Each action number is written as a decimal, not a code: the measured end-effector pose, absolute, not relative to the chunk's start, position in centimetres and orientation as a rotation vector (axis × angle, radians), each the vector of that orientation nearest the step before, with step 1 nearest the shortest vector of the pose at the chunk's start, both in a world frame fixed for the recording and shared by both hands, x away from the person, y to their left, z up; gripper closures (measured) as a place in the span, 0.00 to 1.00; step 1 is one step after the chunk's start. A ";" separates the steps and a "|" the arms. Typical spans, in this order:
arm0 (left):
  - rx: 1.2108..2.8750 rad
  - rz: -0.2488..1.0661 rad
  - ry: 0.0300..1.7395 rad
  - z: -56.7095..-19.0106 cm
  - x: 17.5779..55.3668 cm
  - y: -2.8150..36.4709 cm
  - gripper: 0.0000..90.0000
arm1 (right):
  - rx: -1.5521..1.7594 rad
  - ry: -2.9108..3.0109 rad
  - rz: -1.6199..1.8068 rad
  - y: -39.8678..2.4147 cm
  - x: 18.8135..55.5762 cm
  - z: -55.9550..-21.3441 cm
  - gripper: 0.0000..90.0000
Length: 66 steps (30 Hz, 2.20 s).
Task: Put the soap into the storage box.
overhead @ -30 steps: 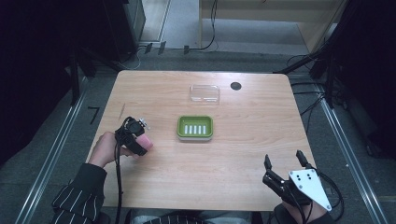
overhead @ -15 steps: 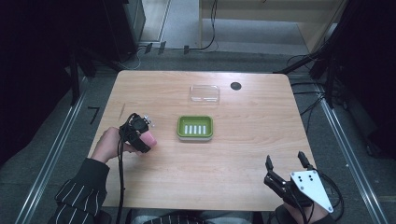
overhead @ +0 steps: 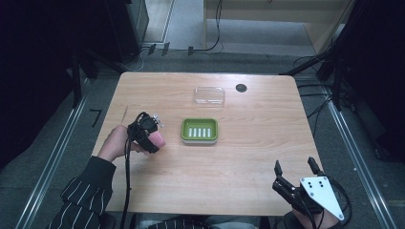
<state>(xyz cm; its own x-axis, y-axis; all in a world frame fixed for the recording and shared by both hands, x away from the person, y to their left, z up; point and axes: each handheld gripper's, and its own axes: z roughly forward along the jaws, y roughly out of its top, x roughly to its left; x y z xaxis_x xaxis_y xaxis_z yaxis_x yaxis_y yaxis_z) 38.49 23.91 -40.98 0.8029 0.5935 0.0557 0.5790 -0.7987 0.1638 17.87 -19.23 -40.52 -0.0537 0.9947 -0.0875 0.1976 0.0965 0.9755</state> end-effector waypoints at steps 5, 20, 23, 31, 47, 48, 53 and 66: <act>2.858 0.157 0.893 -40.8 38.8 23.2 0.42 | 1.272 1.421 1.062 -19.5 17.7 -40.5 0.14; 2.883 0.157 0.769 -40.2 39.8 21.0 0.42 | 1.290 1.415 1.045 -19.8 17.3 -40.6 0.14; 2.884 0.162 0.755 -40.0 40.1 20.7 0.42 | 1.290 1.416 1.043 -19.8 17.2 -40.6 0.14; 2.901 0.174 0.699 -39.9 40.7 19.8 0.42 | 1.292 1.414 1.037 -19.9 17.1 -40.6 0.14; 2.907 0.192 0.604 -39.4 41.7 17.9 0.42 | 1.307 1.406 1.024 -20.2 16.8 -40.6 0.14; 2.907 0.192 0.604 -39.4 41.7 17.9 0.42 | 1.307 1.406 1.024 -20.2 16.8 -40.6 0.14; 2.913 0.195 0.579 -39.3 42.0 17.3 0.42 | 1.311 1.405 1.017 -20.3 16.7 -40.6 0.14; 2.914 0.199 0.531 -39.0 42.6 16.3 0.42 | 1.323 1.399 1.006 -20.5 16.3 -40.6 0.14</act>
